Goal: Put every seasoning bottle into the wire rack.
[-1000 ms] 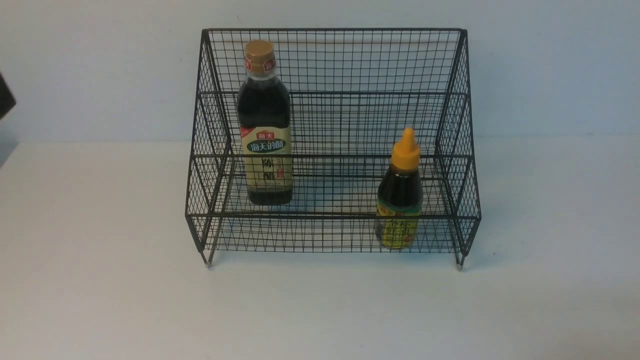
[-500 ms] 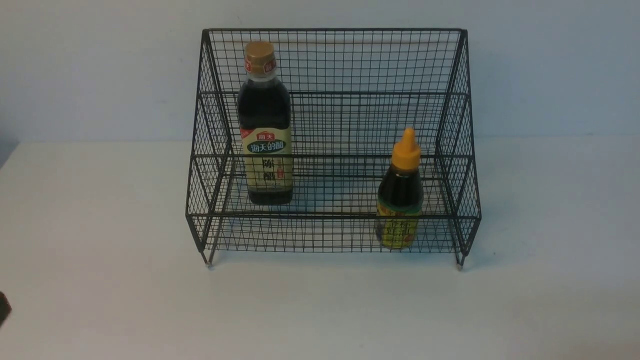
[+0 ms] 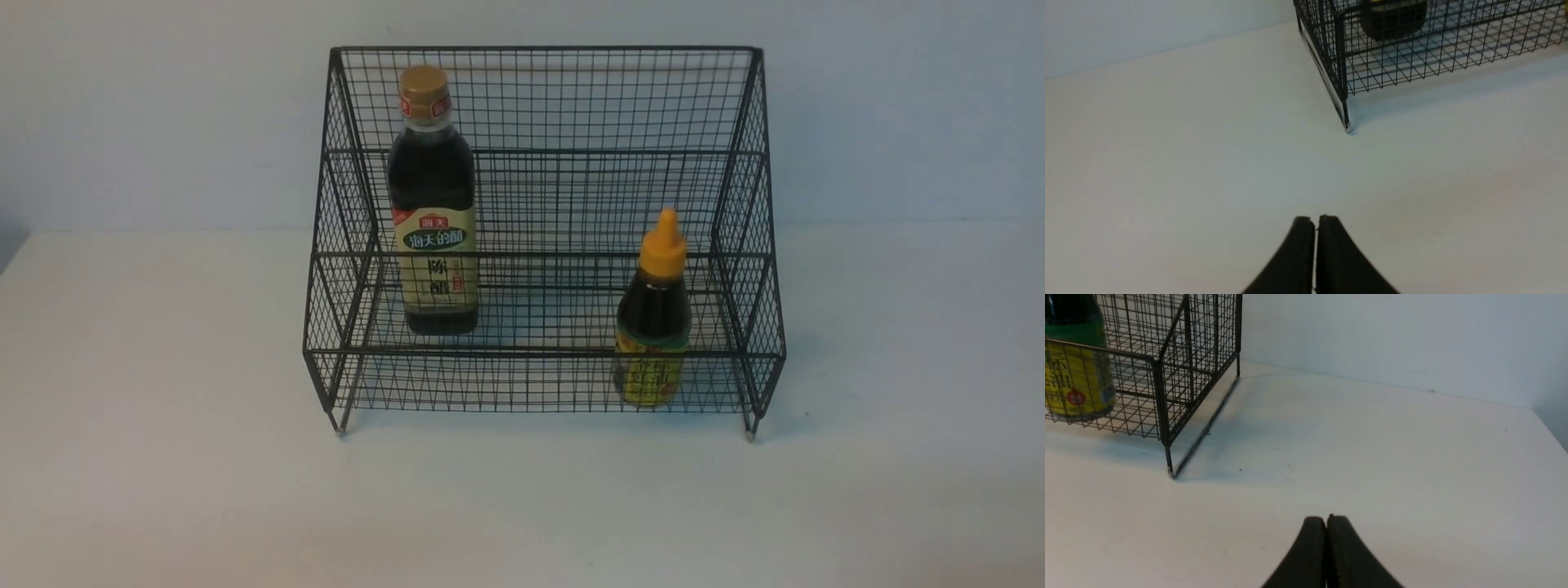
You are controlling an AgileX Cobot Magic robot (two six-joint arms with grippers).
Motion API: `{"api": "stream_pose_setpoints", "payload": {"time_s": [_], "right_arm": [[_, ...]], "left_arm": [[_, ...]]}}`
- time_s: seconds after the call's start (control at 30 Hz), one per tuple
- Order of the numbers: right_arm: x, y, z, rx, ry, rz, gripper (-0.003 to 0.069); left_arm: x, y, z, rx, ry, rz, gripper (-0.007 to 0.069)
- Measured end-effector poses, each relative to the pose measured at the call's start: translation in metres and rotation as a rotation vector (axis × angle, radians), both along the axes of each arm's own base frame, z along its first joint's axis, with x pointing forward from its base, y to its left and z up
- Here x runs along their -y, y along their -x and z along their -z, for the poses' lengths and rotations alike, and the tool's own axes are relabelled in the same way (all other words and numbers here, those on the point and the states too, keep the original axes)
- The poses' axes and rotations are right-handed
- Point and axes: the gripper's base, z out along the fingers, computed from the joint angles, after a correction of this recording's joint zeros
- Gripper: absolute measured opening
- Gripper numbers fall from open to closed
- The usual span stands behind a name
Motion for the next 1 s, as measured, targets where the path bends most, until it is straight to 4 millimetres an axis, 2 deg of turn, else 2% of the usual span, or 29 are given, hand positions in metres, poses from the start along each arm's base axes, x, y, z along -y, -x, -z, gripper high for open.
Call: {"api": "stream_pose_setpoints", "payload": {"time_s": [0.4, 1.0], "right_arm": [[0.0, 0.0, 0.0, 0.0, 0.0, 0.0, -0.0013], [0.0, 0.0, 0.0, 0.0, 0.0, 0.0, -0.0013]], "left_arm": [[-0.004, -0.0008, 0.0001, 0.001, -0.001, -0.077, -0.0005], [-0.0041, -0.0008, 0.0001, 0.001, -0.001, -0.079, -0.0005]]}}
